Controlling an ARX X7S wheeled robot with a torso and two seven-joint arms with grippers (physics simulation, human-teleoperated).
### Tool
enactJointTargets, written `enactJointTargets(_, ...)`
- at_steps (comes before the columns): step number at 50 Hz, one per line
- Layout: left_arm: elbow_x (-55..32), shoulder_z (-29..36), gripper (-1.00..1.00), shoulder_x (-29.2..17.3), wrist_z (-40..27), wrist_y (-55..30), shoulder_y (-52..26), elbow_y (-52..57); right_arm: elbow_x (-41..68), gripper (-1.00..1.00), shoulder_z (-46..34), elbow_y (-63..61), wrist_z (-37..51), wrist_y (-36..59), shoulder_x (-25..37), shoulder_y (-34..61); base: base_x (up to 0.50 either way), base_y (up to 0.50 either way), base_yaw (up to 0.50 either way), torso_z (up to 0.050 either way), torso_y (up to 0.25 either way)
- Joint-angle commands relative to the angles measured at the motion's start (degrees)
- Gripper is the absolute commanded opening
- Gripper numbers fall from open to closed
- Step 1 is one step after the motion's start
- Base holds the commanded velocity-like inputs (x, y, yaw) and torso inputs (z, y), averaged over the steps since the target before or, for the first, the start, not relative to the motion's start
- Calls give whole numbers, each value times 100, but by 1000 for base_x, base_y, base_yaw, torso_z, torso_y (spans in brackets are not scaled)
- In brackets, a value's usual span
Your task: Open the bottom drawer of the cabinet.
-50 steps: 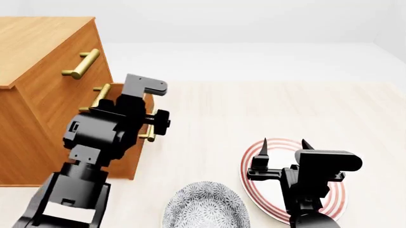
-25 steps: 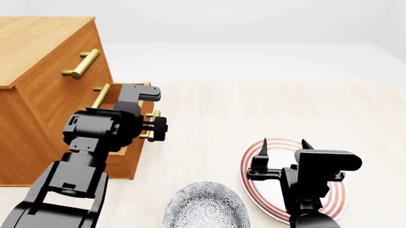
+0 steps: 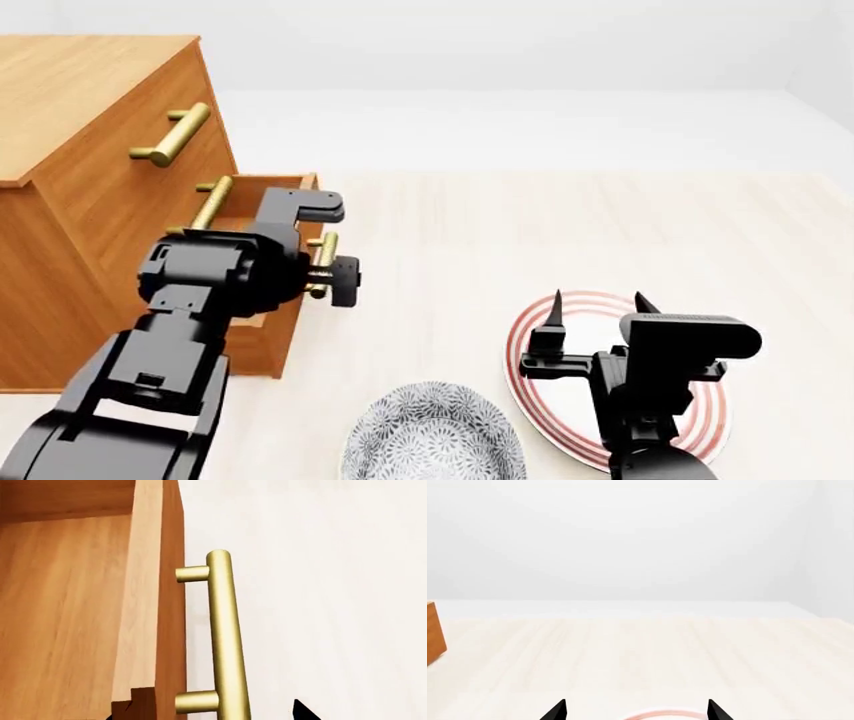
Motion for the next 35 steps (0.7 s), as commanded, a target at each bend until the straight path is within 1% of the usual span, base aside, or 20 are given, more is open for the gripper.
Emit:
enactJointTargets(1,-245,36,100,-33,340,-354,105,357,20,100,-13,18,21,-24,11,-4,0,0,0,0,0)
enactJointTargets(6,-316,81,100,-62,385,-494,234,683,28,100,-16,29,31,-40,17,-14,0,0,0,0,0)
enactJointTargets(11,-574,61,100,-124,469,-930,469,1476,34,100,-24,32,42,-47,25,-13,0,0,0,0,0)
enactJointTargets(17,-622,164,100,-18,532,-981,485,1540,54,100,-26,-10,62,-28,42,-17,0,0,0,0,0)
enactJointTargets(20,-632,248,100,111,627,-912,454,1397,62,100,-28,-24,70,-23,51,-19,0,0,0,0,0)
enactJointTargets(27,-840,298,100,318,841,-962,481,1518,97,100,7,-85,92,6,89,-34,0,0,0,0,0)
enactJointTargets(35,-982,303,100,534,846,-884,416,1526,134,100,42,-159,126,39,130,-56,0,0,0,0,0)
